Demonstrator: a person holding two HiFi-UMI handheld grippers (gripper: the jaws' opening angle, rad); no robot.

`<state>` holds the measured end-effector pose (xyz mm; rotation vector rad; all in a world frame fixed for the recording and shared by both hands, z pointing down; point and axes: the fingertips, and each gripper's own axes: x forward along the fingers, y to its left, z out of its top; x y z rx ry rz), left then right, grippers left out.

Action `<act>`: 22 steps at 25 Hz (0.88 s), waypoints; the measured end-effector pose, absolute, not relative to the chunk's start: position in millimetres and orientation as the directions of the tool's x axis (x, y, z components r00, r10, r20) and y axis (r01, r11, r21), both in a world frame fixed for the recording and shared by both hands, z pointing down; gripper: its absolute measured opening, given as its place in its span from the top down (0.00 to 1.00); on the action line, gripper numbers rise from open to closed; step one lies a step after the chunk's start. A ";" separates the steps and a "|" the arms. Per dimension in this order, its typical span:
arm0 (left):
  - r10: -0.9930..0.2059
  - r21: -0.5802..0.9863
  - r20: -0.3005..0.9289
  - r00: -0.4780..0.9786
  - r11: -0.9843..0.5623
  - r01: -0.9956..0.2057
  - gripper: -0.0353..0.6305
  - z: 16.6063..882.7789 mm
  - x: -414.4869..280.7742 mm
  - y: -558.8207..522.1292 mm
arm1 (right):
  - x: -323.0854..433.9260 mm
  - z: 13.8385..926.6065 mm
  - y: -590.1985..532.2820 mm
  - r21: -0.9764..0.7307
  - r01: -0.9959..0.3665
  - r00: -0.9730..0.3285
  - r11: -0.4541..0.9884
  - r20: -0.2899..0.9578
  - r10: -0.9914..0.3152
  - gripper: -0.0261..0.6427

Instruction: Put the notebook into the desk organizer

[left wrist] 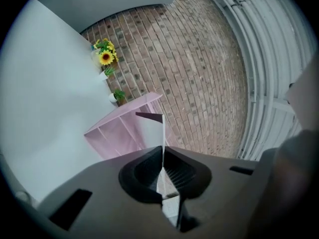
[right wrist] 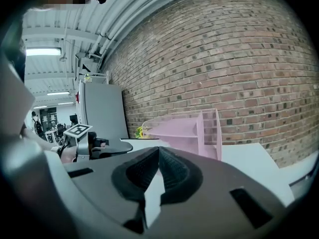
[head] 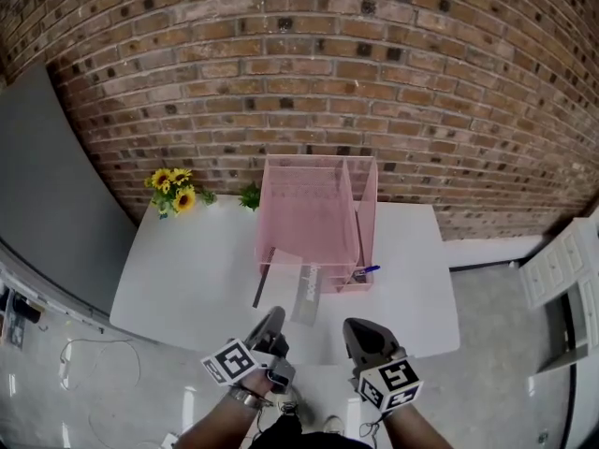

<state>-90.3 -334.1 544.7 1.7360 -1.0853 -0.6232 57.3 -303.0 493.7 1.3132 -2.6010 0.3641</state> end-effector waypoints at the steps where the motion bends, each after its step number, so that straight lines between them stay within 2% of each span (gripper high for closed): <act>1: -0.879 0.910 0.065 0.472 -0.142 -0.390 0.93 545.9 -92.0 -339.4 | 56.8 494.4 -305.8 -0.129 -0.811 -0.581 0.571 0.291 -0.760 0.95; 15: -0.884 0.928 0.070 0.462 -0.112 -0.355 0.93 558.8 -99.8 -378.6 | 48.9 510.3 -331.1 -0.156 -0.821 -0.568 0.549 0.321 -0.758 0.95; 22: -0.887 0.923 0.105 0.450 -0.082 -0.377 0.93 569.7 -93.7 -398.8 | 47.4 509.1 -339.7 -0.157 -0.833 -0.548 0.530 0.364 -0.753 0.95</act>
